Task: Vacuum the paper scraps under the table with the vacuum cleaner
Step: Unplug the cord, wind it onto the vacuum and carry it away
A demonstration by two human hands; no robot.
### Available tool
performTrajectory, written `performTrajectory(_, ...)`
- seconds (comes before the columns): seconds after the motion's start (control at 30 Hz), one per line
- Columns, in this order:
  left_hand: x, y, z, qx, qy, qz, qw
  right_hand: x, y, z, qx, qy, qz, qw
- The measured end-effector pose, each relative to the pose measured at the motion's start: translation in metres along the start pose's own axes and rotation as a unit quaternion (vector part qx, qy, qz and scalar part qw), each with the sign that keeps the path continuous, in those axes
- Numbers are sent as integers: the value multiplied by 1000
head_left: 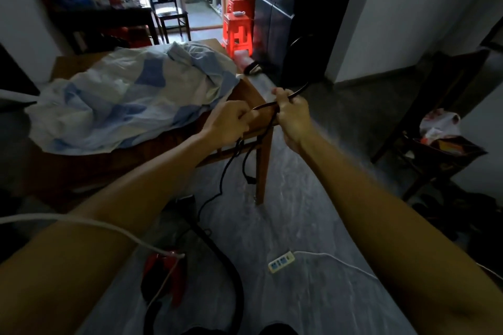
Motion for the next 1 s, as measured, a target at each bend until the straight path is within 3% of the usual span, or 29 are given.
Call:
performTrajectory(0.1,14,-30,-13,30,-10,54,998,-3,-10,3,-59,58,-4,997)
performTrajectory(0.2,33,-66,-34,49,-69,176,981,-1,-23,3,-87,65,7,994)
performTrajectory(0.3,49,-94,-55,32,-120,224,966,6,-30,3,-93,71,14,993)
performTrajectory(0.37,55,-105,-66,62,-137,235,960,10,-33,3,-107,78,14,991)
performTrajectory(0.53,54,-111,-69,97,-90,171,976,15,-36,14,-107,119,22,987)
performTrajectory(0.63,62,-127,-59,190,-91,205,956,15,-32,31,-94,184,7,978)
performTrajectory(0.77,89,-181,-19,68,-104,215,969,10,-24,61,-151,260,-37,953)
performTrajectory(0.83,97,-199,-10,-21,-148,207,967,10,-20,61,-142,267,-44,952)
performTrajectory(0.93,101,-202,-25,-150,-288,224,919,13,-13,38,-135,257,-57,955)
performTrajectory(1.0,94,-198,-28,-175,-295,224,912,13,-16,22,-136,246,-59,958)
Point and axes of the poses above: each hand's wrist, its own x-axis away from the middle knuckle, its own z-axis out of the back of the hand, y = z × x, the point moved 5 cm from there along -x, towards the middle knuckle, and after that the axes turned 15 degrees about x, right-handed, at the moved point
